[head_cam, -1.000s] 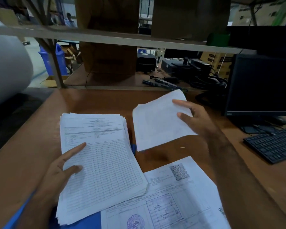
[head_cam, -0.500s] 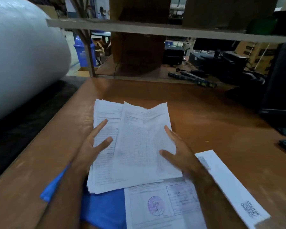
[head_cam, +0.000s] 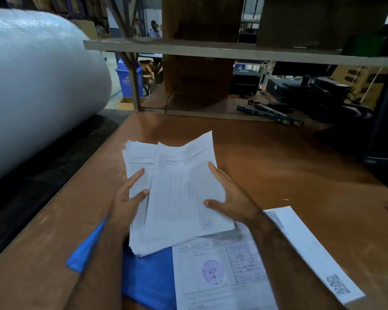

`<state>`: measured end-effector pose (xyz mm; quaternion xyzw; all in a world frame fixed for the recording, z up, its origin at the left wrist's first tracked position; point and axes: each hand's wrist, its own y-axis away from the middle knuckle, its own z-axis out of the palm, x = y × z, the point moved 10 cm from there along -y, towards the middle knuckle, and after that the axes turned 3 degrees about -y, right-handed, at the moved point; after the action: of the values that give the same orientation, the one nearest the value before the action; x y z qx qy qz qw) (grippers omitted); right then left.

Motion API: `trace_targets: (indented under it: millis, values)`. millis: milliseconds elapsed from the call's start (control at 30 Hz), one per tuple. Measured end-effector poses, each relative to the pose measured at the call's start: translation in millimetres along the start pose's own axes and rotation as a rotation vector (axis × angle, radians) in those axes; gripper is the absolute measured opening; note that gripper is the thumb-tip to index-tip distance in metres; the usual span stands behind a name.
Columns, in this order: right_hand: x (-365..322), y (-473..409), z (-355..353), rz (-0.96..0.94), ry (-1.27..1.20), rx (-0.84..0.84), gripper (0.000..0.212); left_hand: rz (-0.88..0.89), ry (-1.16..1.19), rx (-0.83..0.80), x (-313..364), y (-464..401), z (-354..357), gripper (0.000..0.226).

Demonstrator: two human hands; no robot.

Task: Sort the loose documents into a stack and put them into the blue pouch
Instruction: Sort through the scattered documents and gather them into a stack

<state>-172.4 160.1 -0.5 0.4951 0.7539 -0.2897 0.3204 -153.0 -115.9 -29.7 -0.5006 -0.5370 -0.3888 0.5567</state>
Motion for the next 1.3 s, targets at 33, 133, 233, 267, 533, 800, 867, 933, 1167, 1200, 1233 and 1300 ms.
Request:
trace_targets:
  millis: [33,133,233,267,533,800,867,933,1167,1200,1233,1300]
  values:
    - [-4,-2,-2,-0.014,0.011,-0.014,0.098,0.002,0.009,0.004,3,2,-1,0.055]
    - [-7,-7,-1,-0.031,0.034,-0.092,0.1,0.035,-0.033,0.002,17,8,2,0.044]
    - [-10,-14,6,-0.055,0.086,-0.137,0.101,0.09,-0.23,-0.025,21,7,5,0.045]
    - [-13,-16,9,-0.072,0.141,-0.123,0.102,0.098,-0.256,-0.047,19,6,5,0.049]
    - [4,9,-18,0.133,0.31,0.355,0.054,0.036,0.041,-0.063,19,0,-18,0.041]
    - [12,-1,38,0.107,0.595,0.033,0.075,0.12,0.096,0.129,75,2,-91,0.05]
    - [8,-5,51,0.088,0.703,-0.026,0.076,0.122,0.103,0.108,77,3,-90,0.048]
    - [17,-15,58,0.063,0.707,-0.104,0.07,0.106,0.123,0.078,74,5,-85,0.044]
    - [45,-72,73,0.204,0.286,-0.311,0.071,0.02,0.124,0.029,61,17,-70,0.048]
    - [40,-71,72,0.187,0.299,-0.298,0.07,0.02,0.109,0.028,62,20,-66,0.045]
    - [44,-73,72,0.167,0.32,-0.283,0.065,0.022,0.087,0.021,62,22,-63,0.042]
    - [36,-70,59,0.086,0.476,-0.198,0.061,0.022,0.066,0.014,60,22,-59,0.042]
